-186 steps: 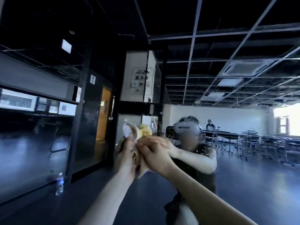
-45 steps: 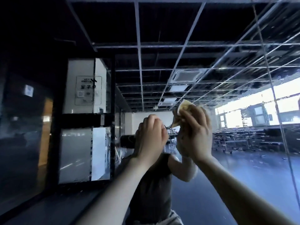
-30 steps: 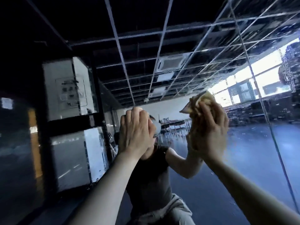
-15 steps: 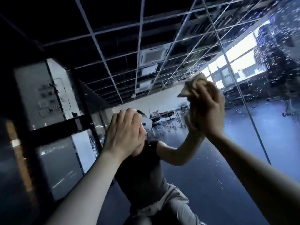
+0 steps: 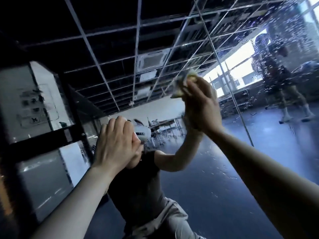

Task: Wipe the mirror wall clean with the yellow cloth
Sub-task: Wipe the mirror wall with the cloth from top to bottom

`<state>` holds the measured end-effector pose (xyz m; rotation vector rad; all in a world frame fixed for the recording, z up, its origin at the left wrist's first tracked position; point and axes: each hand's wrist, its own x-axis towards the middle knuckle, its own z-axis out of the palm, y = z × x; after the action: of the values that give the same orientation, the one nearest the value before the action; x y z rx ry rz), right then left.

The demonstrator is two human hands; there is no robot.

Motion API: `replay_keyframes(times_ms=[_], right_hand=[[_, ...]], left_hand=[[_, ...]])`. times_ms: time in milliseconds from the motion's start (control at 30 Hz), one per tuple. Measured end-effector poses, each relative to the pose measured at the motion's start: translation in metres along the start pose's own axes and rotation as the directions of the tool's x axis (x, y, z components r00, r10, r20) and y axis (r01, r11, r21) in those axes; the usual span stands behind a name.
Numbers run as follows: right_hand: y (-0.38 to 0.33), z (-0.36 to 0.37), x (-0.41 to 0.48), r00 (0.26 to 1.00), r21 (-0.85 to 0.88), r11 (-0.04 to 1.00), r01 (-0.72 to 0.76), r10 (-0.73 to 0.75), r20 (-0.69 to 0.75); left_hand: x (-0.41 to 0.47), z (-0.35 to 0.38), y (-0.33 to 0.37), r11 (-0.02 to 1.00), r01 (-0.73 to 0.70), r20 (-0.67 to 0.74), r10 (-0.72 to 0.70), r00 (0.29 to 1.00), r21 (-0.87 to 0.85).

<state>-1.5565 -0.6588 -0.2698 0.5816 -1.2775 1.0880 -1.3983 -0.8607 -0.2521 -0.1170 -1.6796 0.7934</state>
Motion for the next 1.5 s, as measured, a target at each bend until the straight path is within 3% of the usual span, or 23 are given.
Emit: replay_keyframes(times_ms=[133, 267, 333, 433, 500, 600, 633, 700, 767, 933, 1000, 1067, 1167, 1267, 1400, 1500], right_hand=[[0.062, -0.029, -0.045, 0.909, 0.078, 0.922, -0.378, 0.386, -0.159], [0.039, -0.023, -0.053, 0.840, 0.057, 0.865, -0.499, 0.499, -0.211], [0.002, -0.013, -0.057, 0.875, 0.068, 0.895, -0.442, 0.446, -0.190], [-0.060, 0.004, -0.087, 0.994, 0.052, 0.993, -0.106, 0.107, -0.016], [-0.077, 0.009, -0.102, 0.992, 0.042, 0.998, 0.048, -0.052, 0.112], [-0.042, -0.007, -0.094, 0.964, 0.001, 0.986, 0.169, -0.166, 0.206], [-0.025, -0.015, -0.091, 0.976, -0.022, 0.991, 0.134, -0.128, 0.174], [0.010, -0.028, -0.088, 0.994, -0.028, 0.994, -0.104, 0.104, 0.011], [0.030, -0.038, -0.090, 0.932, -0.025, 0.937, -0.349, 0.344, -0.116], [0.017, -0.026, -0.103, 0.797, 0.094, 0.827, -0.554, 0.560, -0.228], [-0.003, -0.018, -0.114, 0.798, 0.062, 0.828, -0.558, 0.555, -0.236], [-0.028, -0.010, -0.126, 0.856, 0.028, 0.877, -0.479, 0.474, -0.206], [-0.080, 0.010, -0.143, 0.960, -0.038, 0.964, -0.263, 0.257, -0.110], [-0.100, 0.025, -0.145, 0.995, -0.061, 0.993, -0.102, 0.103, 0.005], [-0.112, 0.026, -0.103, 0.988, 0.002, 0.990, -0.138, 0.138, 0.062], [-0.151, 0.041, -0.072, 0.969, 0.053, 0.968, -0.246, 0.244, 0.047]], left_hand=[[-0.002, 0.001, 0.002, 1.000, 0.013, -0.036, -0.013, 0.999, -0.015], [-0.003, 0.000, 0.005, 0.998, 0.055, -0.012, -0.055, 0.998, -0.010], [-0.003, 0.001, 0.006, 0.998, 0.066, -0.009, -0.066, 0.998, 0.016], [-0.005, 0.001, 0.008, 0.997, 0.066, -0.022, -0.066, 0.998, 0.031], [-0.006, 0.000, 0.008, 0.998, 0.061, -0.028, -0.061, 0.998, 0.017], [-0.007, -0.001, 0.006, 0.999, 0.052, -0.039, -0.052, 0.998, -0.009], [-0.008, -0.002, 0.005, 0.999, 0.052, -0.042, -0.052, 0.998, -0.016], [-0.009, -0.001, 0.004, 0.998, 0.052, -0.048, -0.053, 0.997, -0.020], [-0.010, 0.000, 0.004, 0.999, 0.048, -0.045, -0.049, 0.998, -0.022], [-0.011, 0.002, 0.004, 0.998, 0.052, -0.036, -0.053, 0.998, -0.023], [-0.011, 0.001, 0.004, 0.998, 0.058, -0.027, -0.059, 0.998, -0.021], [-0.010, -0.001, 0.003, 0.998, 0.062, -0.025, -0.062, 0.998, -0.026], [-0.010, -0.005, 0.004, 0.997, 0.065, -0.013, -0.066, 0.998, -0.042], [-0.009, -0.008, 0.001, 0.993, 0.042, 0.007, -0.042, 0.999, -0.114], [-0.018, -0.018, -0.030, 0.981, -0.076, 0.071, 0.090, 0.993, -0.177], [-0.042, -0.039, -0.068, 0.996, -0.023, 0.091, 0.031, 0.995, -0.091]])
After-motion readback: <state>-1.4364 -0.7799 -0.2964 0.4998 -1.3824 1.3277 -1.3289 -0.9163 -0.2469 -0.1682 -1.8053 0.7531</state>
